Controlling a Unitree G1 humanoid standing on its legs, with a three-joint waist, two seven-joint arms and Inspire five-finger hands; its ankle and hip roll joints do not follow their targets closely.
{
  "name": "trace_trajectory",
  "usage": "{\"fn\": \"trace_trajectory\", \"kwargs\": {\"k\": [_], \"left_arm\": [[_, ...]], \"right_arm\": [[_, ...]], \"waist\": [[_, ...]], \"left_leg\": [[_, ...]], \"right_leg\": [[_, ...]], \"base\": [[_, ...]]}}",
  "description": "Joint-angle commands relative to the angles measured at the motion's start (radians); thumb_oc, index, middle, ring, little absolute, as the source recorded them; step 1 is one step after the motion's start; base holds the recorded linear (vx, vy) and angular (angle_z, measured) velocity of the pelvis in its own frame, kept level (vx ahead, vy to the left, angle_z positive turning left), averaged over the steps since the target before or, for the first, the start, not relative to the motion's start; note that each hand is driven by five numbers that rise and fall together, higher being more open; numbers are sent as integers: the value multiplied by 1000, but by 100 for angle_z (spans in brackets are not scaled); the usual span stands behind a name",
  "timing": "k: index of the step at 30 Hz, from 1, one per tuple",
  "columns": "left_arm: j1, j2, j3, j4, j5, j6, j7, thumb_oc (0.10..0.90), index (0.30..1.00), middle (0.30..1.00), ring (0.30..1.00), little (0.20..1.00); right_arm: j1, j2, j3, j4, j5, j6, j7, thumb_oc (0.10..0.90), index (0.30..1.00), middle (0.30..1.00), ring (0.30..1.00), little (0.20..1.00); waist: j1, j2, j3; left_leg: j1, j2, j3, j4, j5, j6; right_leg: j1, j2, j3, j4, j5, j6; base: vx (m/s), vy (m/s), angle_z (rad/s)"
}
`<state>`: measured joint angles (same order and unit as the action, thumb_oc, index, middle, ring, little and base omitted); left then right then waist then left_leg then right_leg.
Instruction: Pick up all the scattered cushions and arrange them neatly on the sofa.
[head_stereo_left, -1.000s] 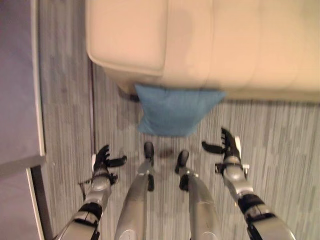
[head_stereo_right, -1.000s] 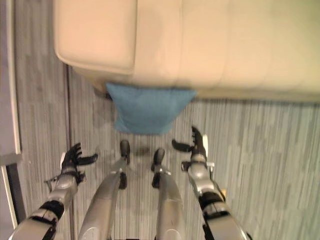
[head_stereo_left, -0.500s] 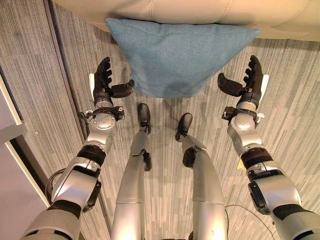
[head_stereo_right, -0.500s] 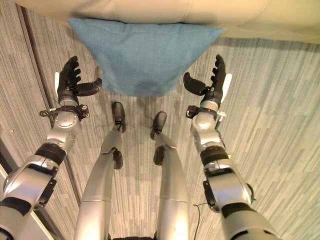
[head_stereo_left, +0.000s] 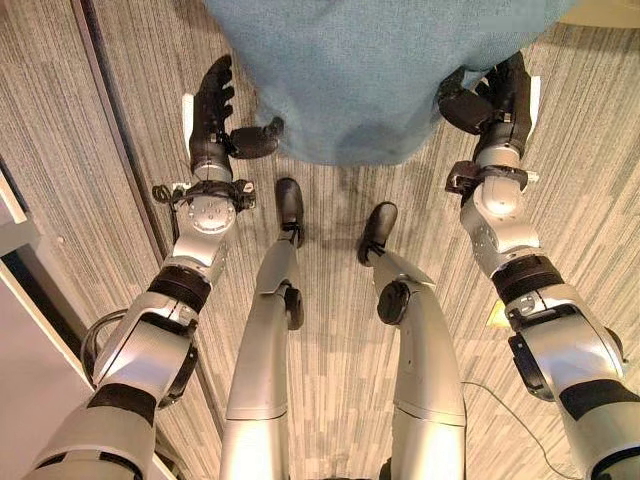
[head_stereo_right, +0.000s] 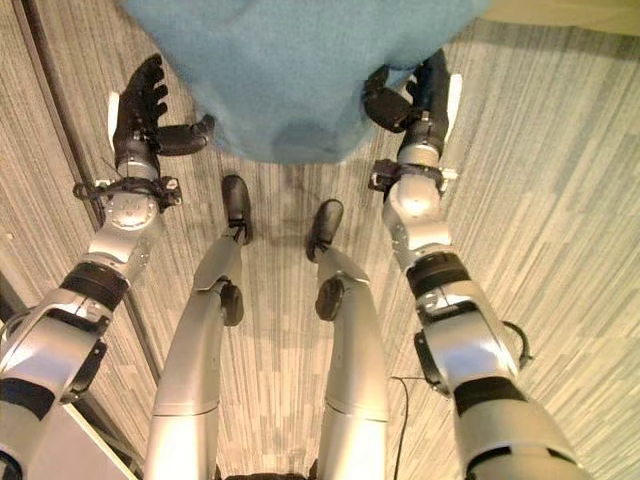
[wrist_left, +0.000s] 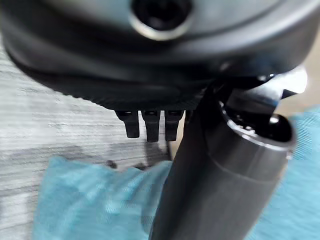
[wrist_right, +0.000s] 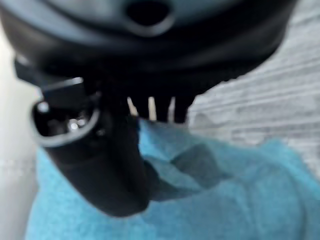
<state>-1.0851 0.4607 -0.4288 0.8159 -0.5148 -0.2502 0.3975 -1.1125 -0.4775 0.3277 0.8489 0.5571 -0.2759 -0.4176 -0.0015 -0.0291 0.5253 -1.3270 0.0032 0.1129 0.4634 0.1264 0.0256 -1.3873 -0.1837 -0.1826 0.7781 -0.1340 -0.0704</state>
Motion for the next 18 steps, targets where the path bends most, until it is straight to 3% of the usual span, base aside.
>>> {"fn": "trace_trajectory", "kwargs": {"k": [1,3,4,5,6,12,18], "left_arm": [[57,-41,15,-29,-7,-73,-19,800,900,900,900,900],[-4,-73,-17,-80,-2,-86,-18,800,900,900,900,900],[-10,-79,-19,-95,-5,-90,-20,800,900,900,900,900],[-12,-84,-19,-130,-4,-102,-18,536,505,505,505,505],[-6,-86,-18,-149,-1,-106,-18,400,300,300,300,300],[138,-98,60,-299,19,-121,-23,400,300,300,300,300],[330,-149,88,-422,56,-117,-67,400,300,300,300,300]], "right_arm": [[38,67,91,-81,-29,-76,52,800,900,900,900,900],[13,129,124,-125,-40,-84,70,780,869,869,869,869],[12,136,126,-134,-39,-88,74,515,472,472,472,472],[20,146,126,-166,-42,-99,80,400,300,300,300,300],[28,149,123,-185,-43,-105,82,400,300,300,300,300],[180,145,20,-368,-99,-142,82,400,300,300,300,300],[374,169,-59,-518,-144,-156,93,400,300,300,300,300]], "waist": [[-15,38,-193],[-17,37,-213],[-18,37,-217],[-20,38,-225],[-21,39,-230],[-29,40,-279],[-36,46,-293]], "left_leg": [[-57,1,-83,93,-166,-33],[-64,0,-91,83,-162,-35],[-63,-1,-92,79,-160,-36],[-59,0,-93,67,-158,-37],[-56,1,-93,61,-157,-38],[20,0,-101,24,-159,-41],[221,6,-112,-55,-158,-59]], "right_leg": [[24,2,79,-133,19,153],[17,3,76,-134,16,153],[17,4,76,-135,16,153],[20,7,75,-144,16,154],[21,7,75,-146,17,154],[90,25,70,-173,17,149],[286,25,52,-253,23,147]], "base": [[0,0,0],[32,-23,-2],[39,-14,2],[23,14,6],[0,0,0],[10,-26,-3],[0,-53,-1]]}}
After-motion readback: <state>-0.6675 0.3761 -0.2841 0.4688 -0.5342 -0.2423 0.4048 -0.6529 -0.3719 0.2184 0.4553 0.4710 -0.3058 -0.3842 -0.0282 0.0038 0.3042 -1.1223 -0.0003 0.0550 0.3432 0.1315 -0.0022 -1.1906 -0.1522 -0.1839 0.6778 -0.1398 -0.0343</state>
